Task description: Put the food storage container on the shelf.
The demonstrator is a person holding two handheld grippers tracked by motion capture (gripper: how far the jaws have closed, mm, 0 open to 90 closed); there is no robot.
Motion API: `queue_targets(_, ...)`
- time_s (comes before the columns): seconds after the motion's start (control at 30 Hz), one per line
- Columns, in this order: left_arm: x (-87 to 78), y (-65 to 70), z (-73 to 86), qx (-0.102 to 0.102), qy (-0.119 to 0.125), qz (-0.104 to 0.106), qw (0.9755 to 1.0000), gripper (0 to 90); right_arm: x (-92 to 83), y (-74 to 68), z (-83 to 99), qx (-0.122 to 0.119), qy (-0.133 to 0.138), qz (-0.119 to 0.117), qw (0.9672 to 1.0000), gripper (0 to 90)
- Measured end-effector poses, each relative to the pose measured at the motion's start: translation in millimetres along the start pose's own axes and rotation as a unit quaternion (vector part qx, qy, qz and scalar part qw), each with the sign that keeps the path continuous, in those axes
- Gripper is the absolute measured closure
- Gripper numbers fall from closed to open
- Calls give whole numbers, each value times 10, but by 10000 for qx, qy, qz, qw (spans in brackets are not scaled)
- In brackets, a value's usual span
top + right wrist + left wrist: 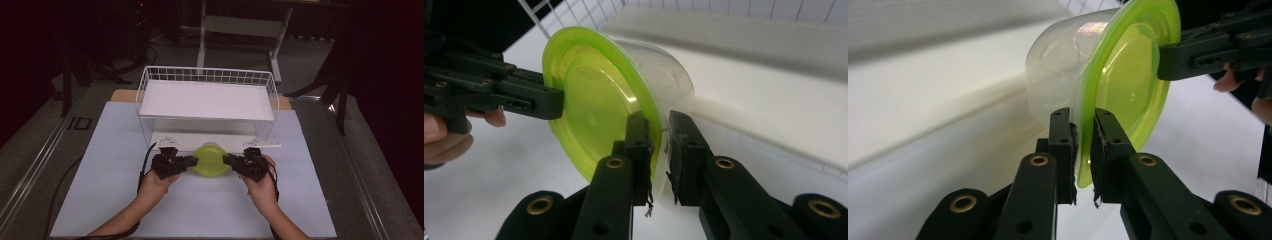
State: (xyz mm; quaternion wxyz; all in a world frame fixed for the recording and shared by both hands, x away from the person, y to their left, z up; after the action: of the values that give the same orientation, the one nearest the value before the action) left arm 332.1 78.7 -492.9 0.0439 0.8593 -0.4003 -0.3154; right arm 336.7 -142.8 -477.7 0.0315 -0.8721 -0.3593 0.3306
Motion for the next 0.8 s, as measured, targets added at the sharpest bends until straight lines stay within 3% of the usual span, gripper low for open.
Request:
queue_targets(0.17, -25, -13, -69, 110, 376, -104, 9992, 818, 13, 12, -104, 64, 262, 32, 9996, 800)
queue_targets(0.23, 4, -43, -65, 176, 525, -246, 9982, 818, 40, 25, -114, 93, 286, 41, 9995, 799)
queue_targets(0.47, 111, -186, -11, 41, 488, -338, 9982, 816, 153, 63, -123, 84, 228, 131, 9996, 799)
queue_targets(0.57, 177, -260, 8, 15, 418, -388, 9984, 815, 294, 126, -101, 157, 134, 187, 9996, 798)
queue_targets(0.8, 265, -325, 37, -48, 391, -399, 9984, 814, 383, 198, -83, 205, 59, 234, 9995, 797)
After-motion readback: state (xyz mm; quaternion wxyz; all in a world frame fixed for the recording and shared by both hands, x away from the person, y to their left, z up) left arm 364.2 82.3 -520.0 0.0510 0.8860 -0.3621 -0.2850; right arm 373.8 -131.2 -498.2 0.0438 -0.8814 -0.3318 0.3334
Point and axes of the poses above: each handheld gripper's, and its own axes: x roughly forward along the jaws, z roughly out of its underside, y roughly to its right, the point moved 4 cm from there along x, roughly forward along the jaws, and after that the axes turned 1 degree about y, right-handed, at the moved point
